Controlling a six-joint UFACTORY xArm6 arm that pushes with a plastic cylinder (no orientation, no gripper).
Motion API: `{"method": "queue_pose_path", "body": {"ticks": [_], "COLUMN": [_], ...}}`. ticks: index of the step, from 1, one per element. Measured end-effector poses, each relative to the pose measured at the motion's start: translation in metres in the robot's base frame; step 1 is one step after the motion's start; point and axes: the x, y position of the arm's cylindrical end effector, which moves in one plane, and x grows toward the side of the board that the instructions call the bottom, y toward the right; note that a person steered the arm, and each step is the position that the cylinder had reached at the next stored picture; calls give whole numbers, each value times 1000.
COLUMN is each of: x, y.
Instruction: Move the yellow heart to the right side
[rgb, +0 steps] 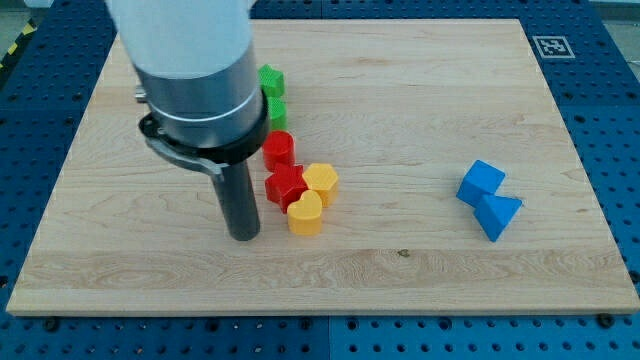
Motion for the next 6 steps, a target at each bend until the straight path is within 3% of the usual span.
{"method": "queue_pose_path", "body": {"ticks": [2, 6], "x": [0, -16], "y": [6, 129]}}
